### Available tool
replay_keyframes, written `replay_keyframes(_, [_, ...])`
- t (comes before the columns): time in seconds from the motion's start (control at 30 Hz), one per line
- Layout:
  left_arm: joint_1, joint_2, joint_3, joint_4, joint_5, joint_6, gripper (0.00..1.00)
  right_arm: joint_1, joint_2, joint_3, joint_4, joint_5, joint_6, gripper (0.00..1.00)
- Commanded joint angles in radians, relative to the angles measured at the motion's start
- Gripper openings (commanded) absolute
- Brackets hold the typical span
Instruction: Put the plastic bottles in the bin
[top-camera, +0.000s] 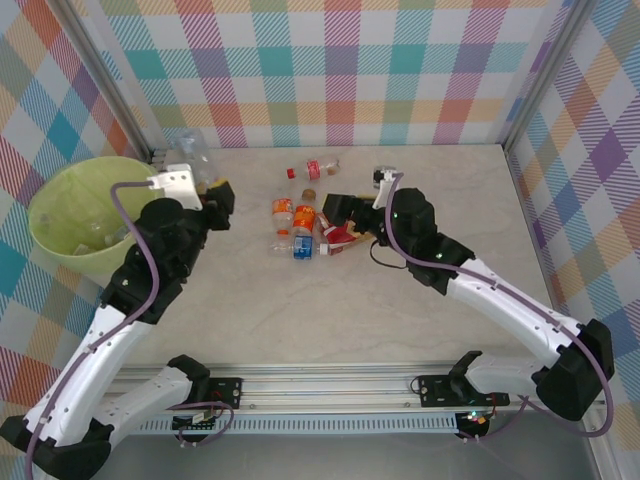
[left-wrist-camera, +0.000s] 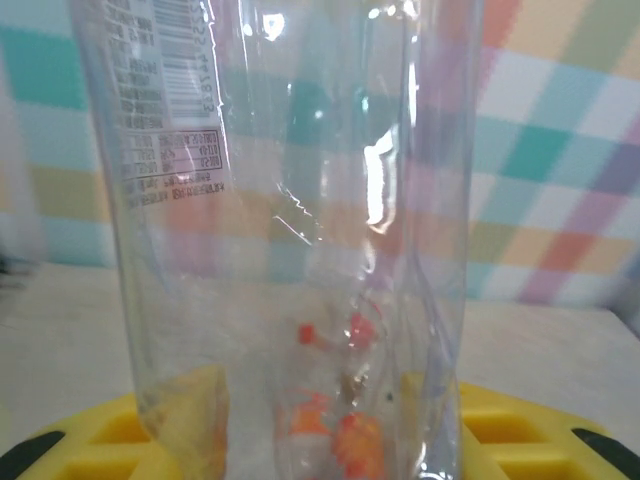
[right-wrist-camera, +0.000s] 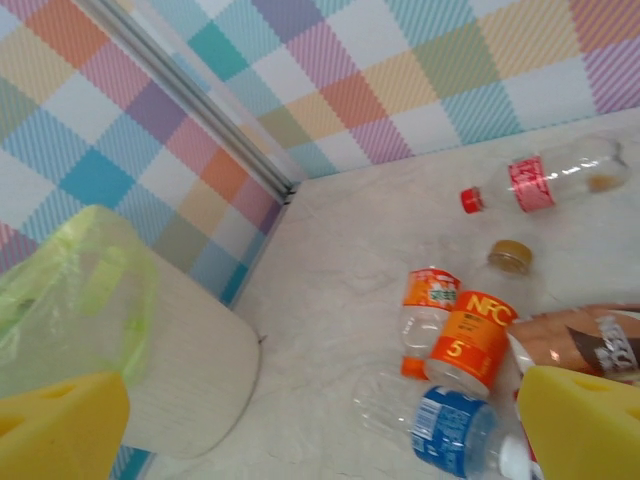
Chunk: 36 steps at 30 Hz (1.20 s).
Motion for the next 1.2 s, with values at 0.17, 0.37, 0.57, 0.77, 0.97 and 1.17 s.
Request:
replay_keyframes(0.17, [0.259,0.06,0.147,-0.03,-0.145,0.122,0.45,0.006,-0.069,-0.048,0.028,0.092,0.0,1.0])
replay_keyframes(0.37, [0.476,0.121,0.198,-0.066,-0.087,0.082,0.46,0.006,-0.07,-0.045,0.012,0.092,-0.017,1.0])
replay_keyframes(0.57, [0.632,0.184,0.224,-0.161,-0.084,0.058,0.46,0.006,-0.065,-0.045,0.003,0.096,-0.022,1.0])
replay_keyframes(0.77, [0.743,0.205,0.213,-0.205,-0.16,0.038,0.49,0.006,-0.05,-0.024,-0.006,0.108,-0.046,1.0])
replay_keyframes(0.97, [0.883,0.258,0.242,-0.299,-0.15,-0.077,0.5,0.006,-0.038,0.009,-0.02,0.11,-0.061,1.0])
replay_keyframes(1.17, [1.001,0.264,0.2,-0.318,-0.069,-0.147,0.59,0.006,-0.028,0.011,-0.01,0.113,-0.057,1.0])
